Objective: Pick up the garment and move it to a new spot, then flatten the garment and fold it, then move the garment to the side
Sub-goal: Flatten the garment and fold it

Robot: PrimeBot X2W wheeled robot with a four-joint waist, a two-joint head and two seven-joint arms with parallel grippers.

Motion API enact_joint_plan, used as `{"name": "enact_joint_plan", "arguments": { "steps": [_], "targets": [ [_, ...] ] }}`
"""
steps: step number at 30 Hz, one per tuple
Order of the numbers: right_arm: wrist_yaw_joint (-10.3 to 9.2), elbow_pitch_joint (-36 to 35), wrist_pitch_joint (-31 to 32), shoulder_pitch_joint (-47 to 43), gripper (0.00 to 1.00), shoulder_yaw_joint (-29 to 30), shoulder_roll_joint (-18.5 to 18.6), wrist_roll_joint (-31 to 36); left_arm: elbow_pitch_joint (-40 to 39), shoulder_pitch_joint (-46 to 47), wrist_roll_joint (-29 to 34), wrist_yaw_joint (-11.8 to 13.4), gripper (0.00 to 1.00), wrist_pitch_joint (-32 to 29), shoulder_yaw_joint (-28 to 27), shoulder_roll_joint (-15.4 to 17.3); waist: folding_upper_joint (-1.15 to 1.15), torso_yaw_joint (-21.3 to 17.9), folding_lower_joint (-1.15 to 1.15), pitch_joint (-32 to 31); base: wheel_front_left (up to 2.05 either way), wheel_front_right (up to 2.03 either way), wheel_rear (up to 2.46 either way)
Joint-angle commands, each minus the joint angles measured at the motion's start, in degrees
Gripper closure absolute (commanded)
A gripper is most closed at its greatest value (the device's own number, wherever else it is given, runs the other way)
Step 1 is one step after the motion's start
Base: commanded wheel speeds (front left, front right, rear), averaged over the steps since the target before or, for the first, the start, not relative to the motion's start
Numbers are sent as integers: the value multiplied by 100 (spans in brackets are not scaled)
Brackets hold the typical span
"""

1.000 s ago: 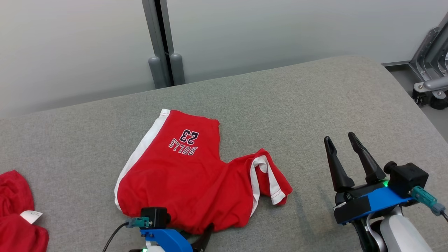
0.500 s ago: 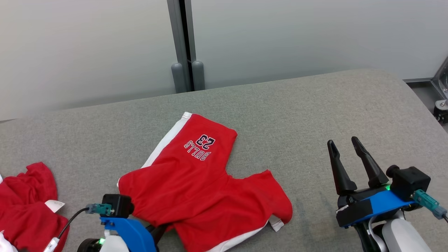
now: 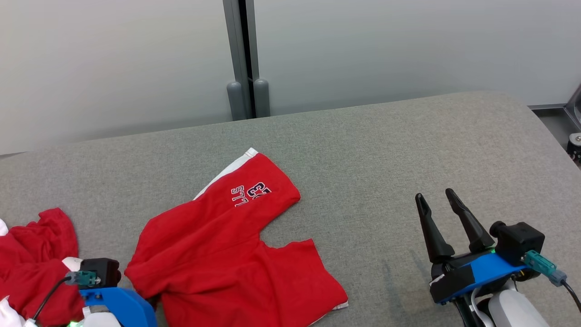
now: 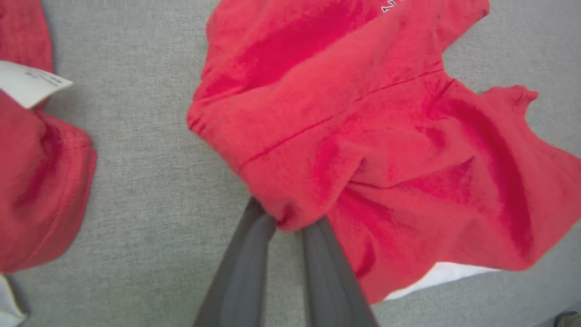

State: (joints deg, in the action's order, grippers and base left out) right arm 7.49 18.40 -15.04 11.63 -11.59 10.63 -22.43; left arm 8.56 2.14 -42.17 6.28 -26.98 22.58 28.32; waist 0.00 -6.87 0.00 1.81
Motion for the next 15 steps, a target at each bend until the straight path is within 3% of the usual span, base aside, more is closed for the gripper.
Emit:
{"name": "enact_joint_plan", "arguments": {
  "steps": [1,7,15],
  "targets": [
    [1,18,-18,-16,0,-3,10,-26,77,17,25,36,0,139,-60,-45,0,4,0,1,0,0,0],
    [1,99,-18,-20,0,-76,50,-87,200,51,166,1,0,830,-193,-104,0,61,0,3,0,0,0],
    [1,95,-17,-69,0,-62,40,-83,-224,-128,495,386,0,1643,-501,19,0,214,0,-26,0,0,0]
  ]
}}
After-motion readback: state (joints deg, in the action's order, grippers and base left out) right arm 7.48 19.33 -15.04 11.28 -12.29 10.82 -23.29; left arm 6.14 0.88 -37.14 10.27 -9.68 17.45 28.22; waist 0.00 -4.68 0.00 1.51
